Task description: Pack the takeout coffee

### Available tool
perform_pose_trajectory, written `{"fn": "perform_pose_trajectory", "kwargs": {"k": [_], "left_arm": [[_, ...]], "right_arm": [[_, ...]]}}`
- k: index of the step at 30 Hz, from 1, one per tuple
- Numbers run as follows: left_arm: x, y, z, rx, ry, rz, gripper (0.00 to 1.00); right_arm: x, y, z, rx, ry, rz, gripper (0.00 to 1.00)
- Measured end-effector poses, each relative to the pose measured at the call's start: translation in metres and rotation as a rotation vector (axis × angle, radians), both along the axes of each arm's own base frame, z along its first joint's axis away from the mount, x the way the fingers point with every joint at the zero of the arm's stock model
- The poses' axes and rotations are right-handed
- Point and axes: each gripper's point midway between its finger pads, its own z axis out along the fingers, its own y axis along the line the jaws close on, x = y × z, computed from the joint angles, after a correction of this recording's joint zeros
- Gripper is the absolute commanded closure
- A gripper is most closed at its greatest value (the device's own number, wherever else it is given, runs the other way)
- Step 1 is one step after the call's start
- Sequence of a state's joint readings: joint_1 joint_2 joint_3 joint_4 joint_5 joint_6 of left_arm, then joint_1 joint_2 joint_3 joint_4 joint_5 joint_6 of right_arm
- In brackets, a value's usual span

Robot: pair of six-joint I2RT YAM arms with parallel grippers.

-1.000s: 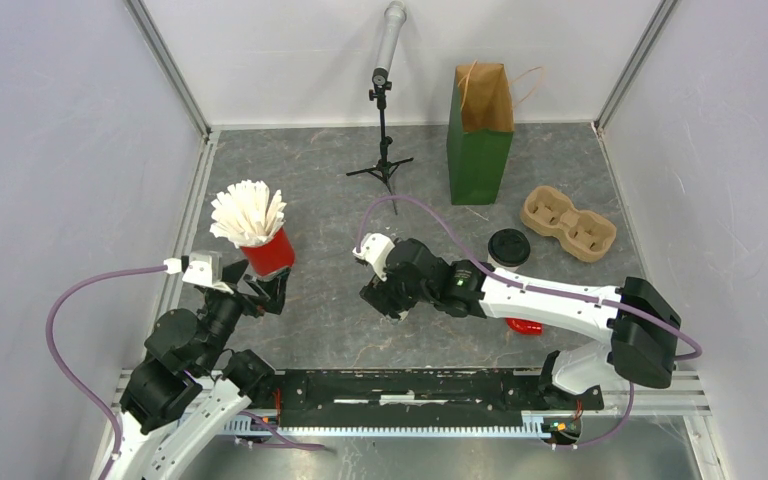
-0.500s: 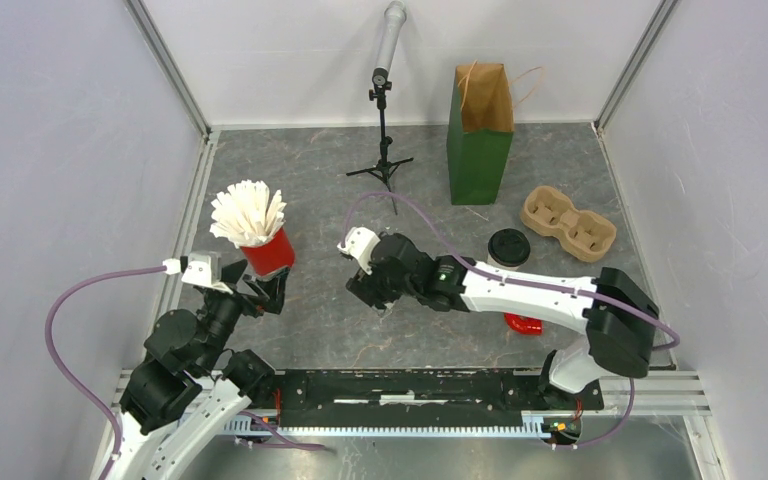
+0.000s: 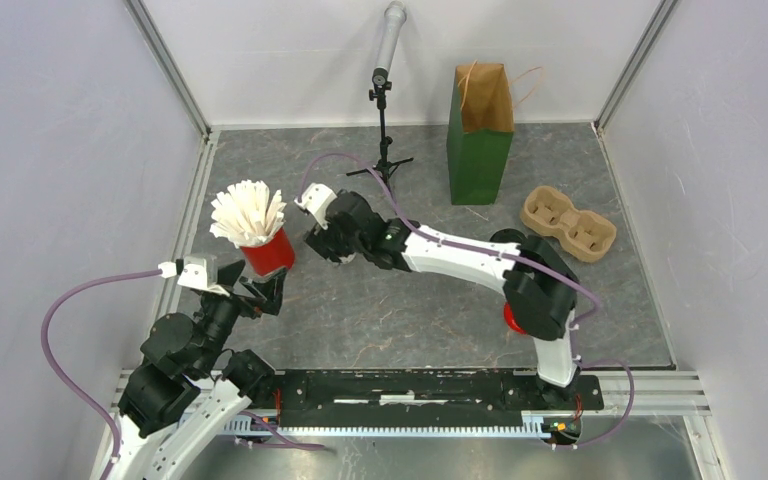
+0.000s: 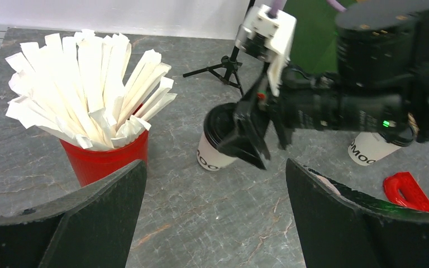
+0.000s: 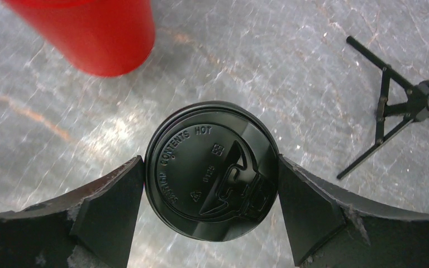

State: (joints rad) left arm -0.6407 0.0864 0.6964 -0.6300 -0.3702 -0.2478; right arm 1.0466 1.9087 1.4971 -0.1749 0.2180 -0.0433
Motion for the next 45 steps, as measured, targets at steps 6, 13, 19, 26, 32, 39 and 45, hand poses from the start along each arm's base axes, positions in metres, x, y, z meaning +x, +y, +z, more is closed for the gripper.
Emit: {"fn": "perform_pose_trajectory", "kwargs": {"k": [6, 13, 19, 26, 32, 39, 45], "left_arm": [[0.000, 0.001, 0.000, 0.000, 0.000, 0.004, 0.00], [0.000, 0.001, 0.000, 0.000, 0.000, 0.006, 0.00], [0.001, 0.002, 0.000, 0.000, 0.000, 0.014, 0.00], [0.001, 0.003, 0.000, 0.000, 0.000, 0.020, 0.00], [0.001, 0.003, 0.000, 0.000, 0.000, 0.021, 0.00], [0.004, 0.002, -0.006, 0.030, 0.006, 0.020, 0.00], [0.009, -0.002, -0.013, 0.067, 0.037, 0.014, 0.00]], "right_arm": [[0.035, 0.016, -0.011, -0.003, 0.009, -0.035, 0.16], [0.044, 0.018, -0.013, -0.004, 0.014, -0.045, 0.02], [0.043, 0.017, -0.011, -0.011, 0.019, -0.041, 0.02], [0.040, 0.016, 0.010, 0.022, 0.015, -0.023, 0.02], [0.037, -0.005, 0.076, 0.114, -0.054, -0.045, 0.02], [0.032, -0.065, 0.133, 0.156, -0.133, -0.139, 0.04], [0.039, -0.143, 0.169, 0.161, -0.188, -0.284, 0.10]]}}
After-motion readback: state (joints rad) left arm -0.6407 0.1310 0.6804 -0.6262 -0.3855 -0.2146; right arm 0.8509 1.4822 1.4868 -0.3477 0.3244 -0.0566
